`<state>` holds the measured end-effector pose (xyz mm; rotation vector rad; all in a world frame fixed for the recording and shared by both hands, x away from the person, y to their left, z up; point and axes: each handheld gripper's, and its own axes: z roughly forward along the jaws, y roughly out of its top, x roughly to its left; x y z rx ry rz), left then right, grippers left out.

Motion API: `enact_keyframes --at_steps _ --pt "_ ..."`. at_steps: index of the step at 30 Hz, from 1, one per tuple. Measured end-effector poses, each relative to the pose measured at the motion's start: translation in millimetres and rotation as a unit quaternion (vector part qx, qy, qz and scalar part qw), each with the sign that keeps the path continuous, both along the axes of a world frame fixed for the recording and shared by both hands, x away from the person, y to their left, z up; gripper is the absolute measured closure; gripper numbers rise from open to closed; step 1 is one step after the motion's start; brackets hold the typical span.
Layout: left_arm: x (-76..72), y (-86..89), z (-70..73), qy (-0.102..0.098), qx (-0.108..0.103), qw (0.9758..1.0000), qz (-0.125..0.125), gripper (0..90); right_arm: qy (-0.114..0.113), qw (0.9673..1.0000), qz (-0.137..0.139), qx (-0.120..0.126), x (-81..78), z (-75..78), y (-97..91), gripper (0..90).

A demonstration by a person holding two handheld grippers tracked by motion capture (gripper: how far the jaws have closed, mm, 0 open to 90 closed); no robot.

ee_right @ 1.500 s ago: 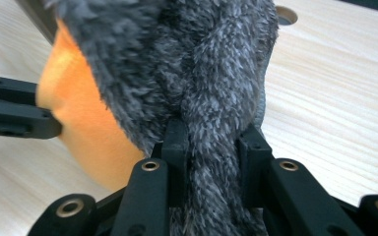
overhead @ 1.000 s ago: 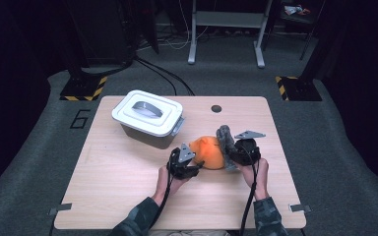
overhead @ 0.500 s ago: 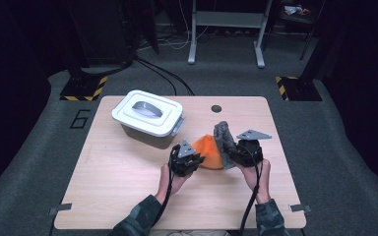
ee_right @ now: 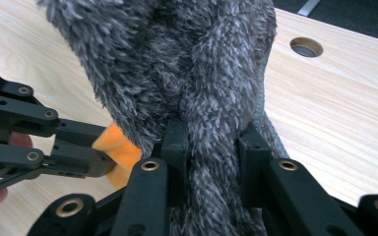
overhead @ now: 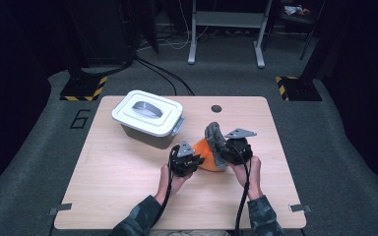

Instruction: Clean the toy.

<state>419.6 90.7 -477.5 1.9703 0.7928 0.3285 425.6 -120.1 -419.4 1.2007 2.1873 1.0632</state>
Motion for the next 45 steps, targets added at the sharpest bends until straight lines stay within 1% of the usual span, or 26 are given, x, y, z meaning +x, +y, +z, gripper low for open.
enact_keyframes --at_steps 1,4,6,7,8,10,14,16,17,19,20,23,26,30,32,34,35,36,37,38,40,43,44,45 --pt "-0.1 0.0 -0.2 0.000 0.001 1.0000 0.001 80.7 -0.003 1.0000 0.001 -0.002 0.6 -0.6 -2.0 71.1" --pt "0.2 0.5 -0.6 0.001 0.001 1.0000 0.000 80.7 0.003 0.9999 -0.011 -0.002 -0.1 -3.1 -7.2 71.1" --pt "0.1 0.5 -0.7 -0.001 0.002 1.0000 0.001 80.7 0.003 0.9999 -0.013 -0.002 -0.6 -5.1 -10.7 71.1" --pt "0.1 0.3 -1.1 0.002 0.000 1.0000 -0.002 80.7 0.003 0.9999 -0.012 -0.004 -0.7 -6.1 -12.1 71.1" --pt "0.2 0.2 -1.3 0.001 -0.001 1.0000 -0.002 80.7 0.007 0.9999 -0.015 -0.001 -1.1 -7.0 -13.5 71.0" --pt "0.2 0.2 -1.8 0.001 -0.002 1.0000 -0.003 80.7 0.007 0.9998 -0.018 -0.002 -1.1 -8.4 -15.8 71.0" --pt "0.3 0.5 -2.6 -0.002 -0.004 1.0000 -0.003 80.7 0.010 0.9996 -0.026 0.007 -1.6 -12.4 -20.7 71.0" --pt "0.3 0.9 -2.8 -0.002 -0.004 1.0000 -0.004 80.7 0.007 0.9996 -0.026 0.004 -1.3 -14.1 -23.1 71.0" --pt "0.2 1.1 -2.9 -0.001 -0.005 1.0000 -0.002 80.7 0.011 0.9995 -0.030 0.007 -1.6 -14.5 -24.1 71.0" --pt "0.3 2.0 -2.8 -0.002 -0.002 1.0000 -0.002 80.7 0.014 0.9993 -0.034 0.004 -1.2 -16.2 -27.0 71.0" --pt "0.3 2.1 -3.2 0.001 -0.005 1.0000 -0.001 80.7 0.018 0.9991 -0.038 0.005 -1.3 -17.4 -28.6 70.9" --pt "1.3 2.8 -3.8 0.003 -0.007 1.0000 -0.002 80.7 0.023 0.9986 -0.048 0.006 -0.7 -21.3 -32.9 71.0" --pt "1.2 2.9 -3.8 0.003 -0.006 1.0000 -0.003 80.7 0.028 0.9980 -0.056 0.014 0.9 -27.1 -37.4 71.1" --pt "1.6 3.3 -4.2 0.005 -0.010 0.9999 -0.002 80.7 0.036 0.9971 -0.066 0.012 2.4 -33.3 -42.9 71.2" --pt "1.4 3.4 -4.5 0.005 -0.011 0.9999 -0.001 80.7 0.042 0.9968 -0.068 0.006 2.7 -37.0 -46.4 71.2" --pt "1.6 3.5 -4.5 0.005 -0.012 0.9999 -0.002 80.7 0.046 0.9963 -0.072 0.008 3.5 -41.3 -48.3 71.2" --pt "1.5 3.5 -4.4 0.005 -0.012 0.9999 -0.002 80.7 0.051 0.9956 -0.078 0.008 3.4 -43.2 -48.8 71.2" --pt "1.3 3.4 -4.3 0.005 -0.010 0.9999 -0.001 80.7 0.051 0.9960 -0.074 0.003 4.3 -45.1 -50.8 71.2" --pt "1.1 3.4 -4.2 0.005 -0.010 0.9999 -0.002 80.6 0.056 0.9952 -0.080 0.011 4.0 -46.3 -50.4 71.2" --pt "1.0 3.6 -4.0 0.005 -0.009 0.9999 -0.002 80.6 0.055 0.9955 -0.077 0.006 4.5 -47.4 -51.7 71.2" --pt "1.1 3.6 -4.2 0.004 -0.010 0.9999 -0.001 80.6 0.056 0.9952 -0.080 0.008 5.2 -49.5 -52.1 71.2" --pt "1.2 3.7 -4.1 0.006 -0.010 0.9999 -0.002 80.6 0.067 0.9942 -0.083 0.009 6.7 -53.7 -53.3 71.2" --pt "1.2 3.7 -4.1 0.005 -0.010 0.9999 -0.002 80.6 0.066 0.9945 -0.081 0.004 7.5 -55.7 -54.3 71.2" --pt "1.3 3.6 -4.3 0.006 -0.011 0.9999 -0.002 80.6 0.068 0.9939 -0.086 0.007 8.0 -57.4 -53.9 71.2"
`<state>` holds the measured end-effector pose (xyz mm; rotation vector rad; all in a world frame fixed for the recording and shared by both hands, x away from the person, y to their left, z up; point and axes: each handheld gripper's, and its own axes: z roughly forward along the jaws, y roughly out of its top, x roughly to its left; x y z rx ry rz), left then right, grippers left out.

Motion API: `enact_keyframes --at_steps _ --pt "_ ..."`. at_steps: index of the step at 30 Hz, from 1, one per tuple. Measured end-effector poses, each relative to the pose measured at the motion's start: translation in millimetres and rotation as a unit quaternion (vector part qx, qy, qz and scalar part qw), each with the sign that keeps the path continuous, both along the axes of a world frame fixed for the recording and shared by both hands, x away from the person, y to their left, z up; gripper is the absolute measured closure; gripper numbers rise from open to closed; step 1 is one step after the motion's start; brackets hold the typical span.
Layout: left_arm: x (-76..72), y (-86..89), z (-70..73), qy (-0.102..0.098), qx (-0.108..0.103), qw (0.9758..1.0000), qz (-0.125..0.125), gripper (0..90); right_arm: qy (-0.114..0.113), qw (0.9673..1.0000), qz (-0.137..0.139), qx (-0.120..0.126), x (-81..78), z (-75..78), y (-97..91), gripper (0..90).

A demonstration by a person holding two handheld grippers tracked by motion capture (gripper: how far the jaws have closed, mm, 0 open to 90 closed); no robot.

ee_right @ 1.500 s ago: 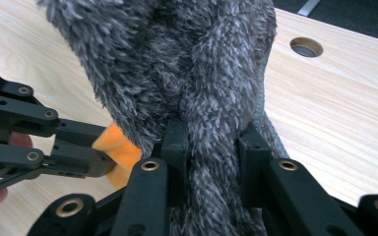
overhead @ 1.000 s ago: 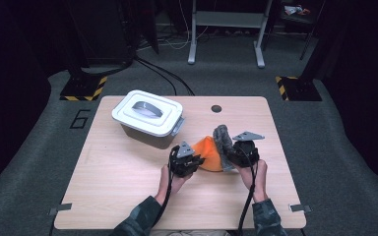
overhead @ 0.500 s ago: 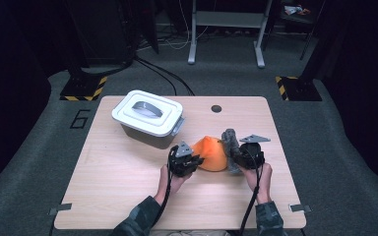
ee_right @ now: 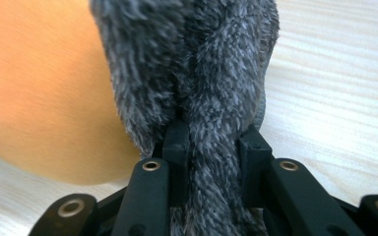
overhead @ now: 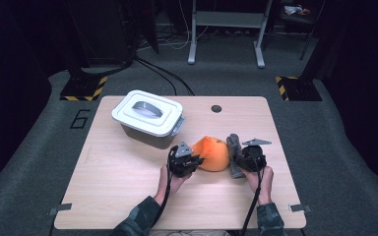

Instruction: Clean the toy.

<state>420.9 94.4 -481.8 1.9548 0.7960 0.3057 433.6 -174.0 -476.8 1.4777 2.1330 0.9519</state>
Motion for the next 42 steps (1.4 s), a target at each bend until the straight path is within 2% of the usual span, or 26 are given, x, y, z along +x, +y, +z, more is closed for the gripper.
enact_keyframes --at_steps 6,11,12,14,17,20,21,23,25,27,31,34,36,37,38,40,42 --pt "0.3 -0.4 -0.8 -0.001 -0.001 1.0000 0.001 80.7 0.012 0.9999 -0.007 -0.001 3.1 -9.9 1.6 71.3" --pt "-1.1 -0.7 0.7 -0.001 0.007 1.0000 0.003 80.7 0.031 0.9994 -0.010 -0.008 4.1 -15.9 2.1 71.2" --pt "-1.5 -0.7 0.8 -0.001 0.008 1.0000 0.003 80.6 0.029 0.9995 -0.010 -0.007 3.7 -15.7 1.3 71.2" --pt "-1.3 0.2 0.7 0.001 0.007 1.0000 0.005 80.6 0.024 0.9996 -0.012 -0.009 0.6 -10.6 -1.3 71.2" --pt "-0.8 1.2 0.9 0.002 0.007 1.0000 0.005 80.6 -0.001 0.9998 -0.018 -0.007 -7.0 5.5 -4.1 71.3" --pt "-0.8 1.2 0.7 0.001 0.005 1.0000 0.005 80.6 -0.038 0.9993 -0.004 -0.005 -16.9 30.2 -1.6 71.5" --pt "-0.6 1.6 0.9 0.004 0.004 1.0000 0.001 80.6 -0.047 0.9988 0.011 0.001 -19.4 37.5 1.0 71.6" --pt "-0.2 1.6 0.6 0.006 0.001 1.0000 0.001 80.6 -0.053 0.9980 0.035 -0.001 -22.1 47.3 11.0 71.6" --pt "0.2 1.9 0.0 0.004 -0.001 1.0000 0.003 80.6 -0.047 0.9973 0.057 -0.006 -21.1 48.4 22.3 71.6" --pt "0.3 2.7 -0.5 0.006 -0.002 1.0000 0.005 80.4 -0.042 0.9973 0.057 -0.020 -17.7 43.1 30.9 71.9" --pt "-0.3 4.5 -1.4 0.008 -0.004 1.0000 0.004 78.5 -0.037 0.9976 0.059 -0.002 -12.4 36.9 29.3 72.0" --pt "-2.2 5.1 1.2 -0.003 0.003 1.0000 0.002 70.4 -0.031 0.9981 0.053 -0.003 -11.3 34.3 29.6 72.1" --pt "-5.1 7.8 5.2 -0.014 0.012 0.9998 0.007 61.8 -0.035 0.9978 0.054 -0.013 -10.1 33.4 29.8 72.1" --pt "-5.6 8.8 6.5 -0.015 0.010 0.9998 0.006 57.7 -0.034 0.9979 0.054 -0.013 -10.0 33.4 29.6 72.1" --pt "-5.5 8.9 6.9 -0.020 0.016 0.9996 0.009 53.3 -0.033 0.9980 0.052 -0.011 -10.4 33.2 29.7 72.1" --pt "-3.5 7.9 5.5 -0.012 0.013 0.9998 -0.008 49.6 -0.036 0.9977 0.055 -0.013 -10.6 32.8 29.6 72.1" --pt "-2.4 3.3 2.9 -0.015 0.031 0.9994 -0.010 48.3 -0.037 0.9978 0.054 -0.014 -11.2 32.7 30.0 72.1"
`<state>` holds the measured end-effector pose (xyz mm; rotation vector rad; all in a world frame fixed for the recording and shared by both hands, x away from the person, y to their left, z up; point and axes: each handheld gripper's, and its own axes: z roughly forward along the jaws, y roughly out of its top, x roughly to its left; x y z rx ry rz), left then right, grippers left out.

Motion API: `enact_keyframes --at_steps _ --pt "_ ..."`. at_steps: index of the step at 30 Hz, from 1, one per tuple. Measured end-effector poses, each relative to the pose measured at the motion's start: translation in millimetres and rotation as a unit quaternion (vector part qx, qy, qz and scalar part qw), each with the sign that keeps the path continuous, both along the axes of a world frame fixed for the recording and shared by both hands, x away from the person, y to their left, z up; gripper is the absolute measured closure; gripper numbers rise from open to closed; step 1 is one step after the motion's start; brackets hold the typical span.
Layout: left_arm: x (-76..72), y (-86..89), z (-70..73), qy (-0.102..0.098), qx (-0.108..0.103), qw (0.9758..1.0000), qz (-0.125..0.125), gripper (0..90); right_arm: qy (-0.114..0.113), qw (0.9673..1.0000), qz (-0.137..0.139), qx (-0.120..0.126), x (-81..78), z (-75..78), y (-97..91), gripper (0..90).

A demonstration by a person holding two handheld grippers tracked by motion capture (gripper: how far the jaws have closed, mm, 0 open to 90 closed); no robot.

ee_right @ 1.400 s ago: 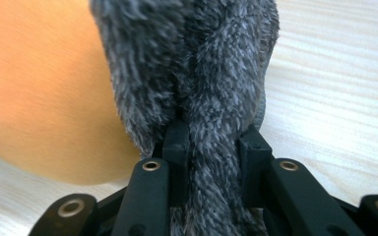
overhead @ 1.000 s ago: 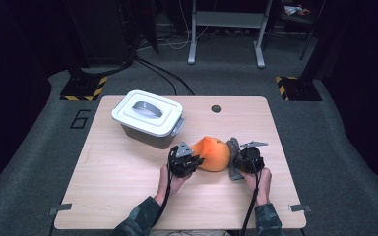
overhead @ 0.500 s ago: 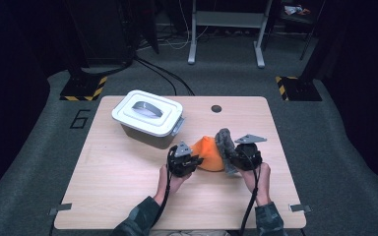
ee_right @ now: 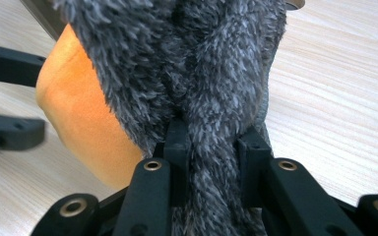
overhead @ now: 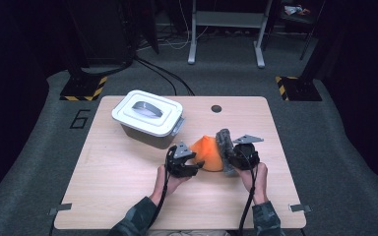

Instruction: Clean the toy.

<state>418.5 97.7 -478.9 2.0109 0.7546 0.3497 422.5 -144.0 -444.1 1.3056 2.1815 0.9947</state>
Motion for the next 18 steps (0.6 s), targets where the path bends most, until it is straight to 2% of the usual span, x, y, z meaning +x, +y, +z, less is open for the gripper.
enact_keyframes --at_steps 1,3,6,9,11,14,18 --pt "-0.2 -3.2 -0.7 -0.002 0.014 0.9999 -0.007 48.4 -0.001 1.0000 0.001 0.000 0.1 -0.1 -0.3 72.1" --pt "-0.7 -6.4 -1.0 -0.017 0.030 0.9994 0.001 53.8 -0.003 1.0000 0.001 0.003 0.4 -1.0 -1.3 72.1" --pt "1.1 -6.5 -2.9 -0.013 0.026 0.9996 0.002 66.6 0.000 1.0000 0.002 0.009 1.4 -1.8 -4.1 72.0" --pt "1.3 -7.5 -4.1 -0.016 0.028 0.9995 0.005 73.0 0.001 0.9999 0.002 0.010 1.8 -1.3 -4.2 72.0" --pt "1.4 -7.4 -4.3 -0.018 0.027 0.9995 0.007 75.6 0.001 0.9999 0.003 0.010 2.2 -0.9 -4.0 72.0" --pt "2.4 -5.1 -3.7 -0.010 0.022 0.9997 0.008 78.8 0.001 0.9999 0.005 0.009 2.8 0.4 -3.3 72.0" --pt "3.8 -4.6 -5.5 -0.008 0.007 0.9999 0.014 79.8 -0.005 0.9999 0.002 0.014 4.5 -1.3 -4.2 72.0"
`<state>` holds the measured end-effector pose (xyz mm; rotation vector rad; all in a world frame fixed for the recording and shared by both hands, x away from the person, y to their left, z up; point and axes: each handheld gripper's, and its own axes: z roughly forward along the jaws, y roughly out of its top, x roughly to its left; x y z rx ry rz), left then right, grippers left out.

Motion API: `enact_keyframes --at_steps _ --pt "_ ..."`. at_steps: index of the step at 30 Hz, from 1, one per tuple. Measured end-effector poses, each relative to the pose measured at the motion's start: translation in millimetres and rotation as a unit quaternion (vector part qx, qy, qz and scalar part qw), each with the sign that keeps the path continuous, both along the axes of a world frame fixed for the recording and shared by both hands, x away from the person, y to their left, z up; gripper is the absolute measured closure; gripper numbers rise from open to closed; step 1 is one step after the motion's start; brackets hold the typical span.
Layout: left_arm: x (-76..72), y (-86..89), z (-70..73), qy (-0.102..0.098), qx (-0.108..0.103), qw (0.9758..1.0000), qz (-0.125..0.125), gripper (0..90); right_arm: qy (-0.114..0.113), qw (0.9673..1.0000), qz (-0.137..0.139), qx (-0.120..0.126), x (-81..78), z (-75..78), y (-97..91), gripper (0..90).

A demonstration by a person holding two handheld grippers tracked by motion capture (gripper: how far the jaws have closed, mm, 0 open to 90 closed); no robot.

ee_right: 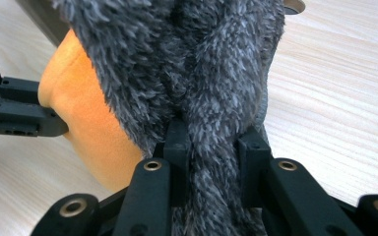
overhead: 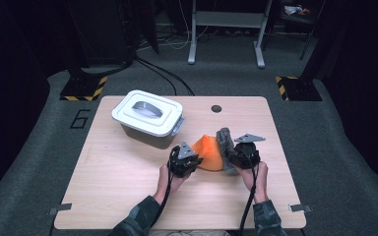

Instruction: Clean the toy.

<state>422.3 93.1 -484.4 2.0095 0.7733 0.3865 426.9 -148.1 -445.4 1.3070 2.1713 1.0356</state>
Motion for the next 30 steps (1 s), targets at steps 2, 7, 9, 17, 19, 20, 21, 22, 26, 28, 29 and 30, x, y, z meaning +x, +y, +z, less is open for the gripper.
enact_keyframes --at_steps 2,7,9,17,19,20,21,22,26,28,29,30 --pt "-0.6 -0.3 0.8 -0.001 0.000 1.0000 0.004 80.1 -0.006 1.0000 -0.001 0.004 -0.3 1.4 -0.6 72.1" --pt "0.3 2.3 1.1 0.003 -0.005 1.0000 0.007 80.1 -0.022 0.9997 0.000 -0.003 -7.2 17.7 6.0 72.0" --pt "-0.4 1.6 1.6 0.003 -0.006 1.0000 0.007 80.1 -0.031 0.9994 0.009 -0.007 -8.7 25.4 13.1 72.0" --pt "-0.3 1.8 2.0 0.004 -0.007 1.0000 0.005 80.1 -0.044 0.9980 0.039 -0.022 -0.8 34.6 49.3 71.5" --pt "0.3 2.4 1.6 0.006 -0.009 0.9999 0.004 80.1 -0.038 0.9986 0.033 -0.014 1.3 32.4 49.2 71.6" --pt "0.3 2.3 1.6 0.006 -0.008 0.9999 0.004 80.1 -0.039 0.9985 0.035 -0.017 1.4 32.0 48.0 71.6" --pt "0.2 1.6 1.3 0.006 -0.008 0.9999 0.005 80.1 -0.038 0.9986 0.033 -0.018 1.0 31.6 47.5 71.6" --pt "0.2 1.1 1.1 0.005 -0.008 0.9999 0.004 80.1 -0.038 0.9985 0.032 -0.020 0.8 30.9 45.9 71.5" --pt "1.1 0.7 0.5 0.007 -0.010 0.9999 0.006 80.2 -0.031 0.9991 0.017 -0.021 -0.4 27.1 35.2 71.5" --pt "1.2 0.8 0.7 0.008 -0.009 0.9999 0.005 80.2 -0.027 0.9994 0.008 -0.019 -0.5 24.2 29.2 71.5" --pt "1.0 0.5 0.8 0.009 -0.008 0.9999 0.005 80.2 -0.027 0.9993 0.011 -0.022 0.2 22.0 24.9 71.5" --pt "0.9 0.2 0.9 0.007 -0.006 0.9999 0.005 80.1 -0.024 0.9995 0.005 -0.018 -0.3 19.9 22.4 71.5"
